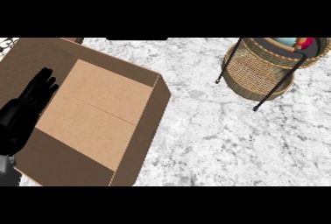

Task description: Pick the cupcake from the cutting board and place it in the tiered basket

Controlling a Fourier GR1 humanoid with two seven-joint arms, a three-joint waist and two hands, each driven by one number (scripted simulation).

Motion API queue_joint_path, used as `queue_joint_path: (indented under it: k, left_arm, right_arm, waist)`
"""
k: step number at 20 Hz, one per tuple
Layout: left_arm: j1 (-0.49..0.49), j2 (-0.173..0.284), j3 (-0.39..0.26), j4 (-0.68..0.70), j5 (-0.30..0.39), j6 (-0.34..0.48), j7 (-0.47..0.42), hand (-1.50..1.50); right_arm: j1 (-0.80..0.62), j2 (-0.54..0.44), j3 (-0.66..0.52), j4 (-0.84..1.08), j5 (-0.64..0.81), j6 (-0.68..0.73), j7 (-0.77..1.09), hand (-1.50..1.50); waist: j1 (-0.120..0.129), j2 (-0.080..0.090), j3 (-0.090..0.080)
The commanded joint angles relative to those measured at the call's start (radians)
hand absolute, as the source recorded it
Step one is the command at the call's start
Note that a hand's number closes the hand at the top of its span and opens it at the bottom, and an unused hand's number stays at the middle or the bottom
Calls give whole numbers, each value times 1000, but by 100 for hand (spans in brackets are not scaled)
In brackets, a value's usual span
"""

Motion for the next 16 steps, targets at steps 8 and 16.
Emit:
queue_joint_path:
  k: [8, 16]
  left_arm:
    - [24, -78, -31, 50, 24, 14, 18, 0]
    - [22, -85, -31, 48, 17, 15, 0, 0]
  right_arm:
    - [83, -265, -121, 158, -53, 125, -51, -150]
    - [137, -369, -157, 212, -67, 222, -107, -150]
  waist:
    - [9, 31, -19]
    - [17, 34, -18]
